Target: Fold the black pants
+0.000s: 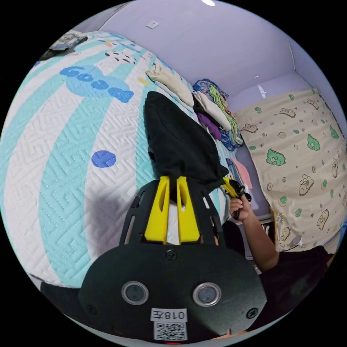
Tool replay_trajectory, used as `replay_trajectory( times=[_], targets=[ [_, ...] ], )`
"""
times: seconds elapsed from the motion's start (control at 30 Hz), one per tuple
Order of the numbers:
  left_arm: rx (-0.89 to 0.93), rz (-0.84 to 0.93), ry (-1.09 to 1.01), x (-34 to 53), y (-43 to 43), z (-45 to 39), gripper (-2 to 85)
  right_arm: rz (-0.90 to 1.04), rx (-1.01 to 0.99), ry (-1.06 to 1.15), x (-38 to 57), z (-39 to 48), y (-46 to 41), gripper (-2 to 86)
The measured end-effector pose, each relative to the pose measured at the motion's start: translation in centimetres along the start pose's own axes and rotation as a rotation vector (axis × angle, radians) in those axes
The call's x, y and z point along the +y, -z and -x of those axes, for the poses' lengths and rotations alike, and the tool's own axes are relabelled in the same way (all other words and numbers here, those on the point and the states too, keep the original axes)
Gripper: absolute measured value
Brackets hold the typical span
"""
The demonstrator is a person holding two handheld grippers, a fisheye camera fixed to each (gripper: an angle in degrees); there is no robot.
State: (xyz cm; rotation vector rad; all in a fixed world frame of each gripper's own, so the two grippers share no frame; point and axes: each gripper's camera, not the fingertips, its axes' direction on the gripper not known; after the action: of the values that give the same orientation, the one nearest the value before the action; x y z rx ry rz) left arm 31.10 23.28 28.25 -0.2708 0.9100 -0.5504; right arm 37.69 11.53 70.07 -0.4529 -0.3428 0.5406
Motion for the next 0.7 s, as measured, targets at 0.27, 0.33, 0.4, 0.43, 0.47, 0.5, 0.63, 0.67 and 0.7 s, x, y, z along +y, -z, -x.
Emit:
replay_trajectory(
  times=[0.27,0.33,0.4,0.43,0.47,0.5,0.63,0.67,0.7],
  targets=[
    [-0.045,0.150,-0.070,7.7,3.6,-1.1,1.1,0.161,0.108,0.074,3.2,3.8,1.4,1.6],
    [-0.037,0.266,-0.016,10.1,2.0,0.3,2.1,0.198,0.155,0.033,4.6,3.0,1.2,2.2],
    [-0.031,0.308,0.035,11.8,1.5,1.7,3.8,0.217,0.171,0.025,5.4,3.2,1.6,4.1],
    [-0.007,0.280,0.047,12.4,2.1,2.3,5.2,0.210,0.168,0.032,5.4,3.5,1.8,4.8],
    [0.025,0.227,0.055,12.6,3.2,2.8,6.5,0.191,0.178,0.068,5.3,4.5,2.4,6.1],
    [0.035,0.193,0.057,12.6,3.7,3.0,7.0,0.149,0.211,0.121,4.9,6.0,2.9,7.2],
    [-0.020,-0.007,-0.034,9.3,5.3,3.1,8.5,0.088,0.272,0.298,1.9,11.1,1.8,9.8],
    [-0.049,-0.037,-0.063,7.6,4.3,3.3,9.3,0.091,0.308,0.339,0.3,12.5,0.3,10.6],
    [-0.062,-0.050,-0.071,6.8,3.7,3.4,9.7,0.102,0.337,0.368,-1.4,13.5,-1.4,11.0]
  ],
)
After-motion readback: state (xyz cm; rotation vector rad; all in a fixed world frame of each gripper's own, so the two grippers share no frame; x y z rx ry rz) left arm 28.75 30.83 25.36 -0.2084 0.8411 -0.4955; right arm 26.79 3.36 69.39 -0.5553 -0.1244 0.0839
